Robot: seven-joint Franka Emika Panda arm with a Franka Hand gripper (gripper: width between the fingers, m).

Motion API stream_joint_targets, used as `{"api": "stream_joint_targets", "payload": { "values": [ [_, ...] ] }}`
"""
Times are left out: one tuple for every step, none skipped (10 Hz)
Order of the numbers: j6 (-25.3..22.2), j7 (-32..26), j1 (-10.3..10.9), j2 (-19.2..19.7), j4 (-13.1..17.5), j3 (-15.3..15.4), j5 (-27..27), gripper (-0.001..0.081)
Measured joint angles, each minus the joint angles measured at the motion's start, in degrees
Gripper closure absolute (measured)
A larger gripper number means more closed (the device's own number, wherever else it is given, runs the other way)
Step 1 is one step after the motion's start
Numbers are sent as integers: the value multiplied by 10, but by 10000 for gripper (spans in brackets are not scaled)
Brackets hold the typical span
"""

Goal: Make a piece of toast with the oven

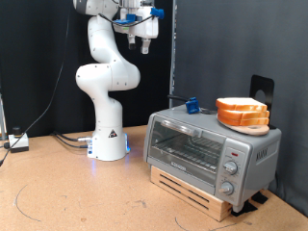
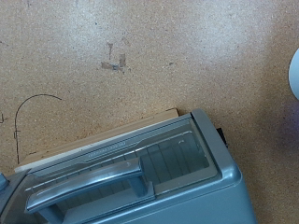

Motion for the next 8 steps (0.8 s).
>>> {"api": "stream_joint_targets", "payload": {
  "values": [
    [8,-20,2,-1,0,1,1,-1],
    [24,-72,15,-3,-1,2,7,-1],
    [34,-124,36,-6,-1,2,13,-1],
    [35,-177,58,-8,-1,2,14,-1],
    [40,-232,76,-7,-3,1,12,-1],
    [47,-286,85,-6,-7,-3,10,-1],
    [47,-262,81,-6,-7,-2,11,-1],
    [59,-310,90,-7,-8,-4,23,-1]
  ]
}}
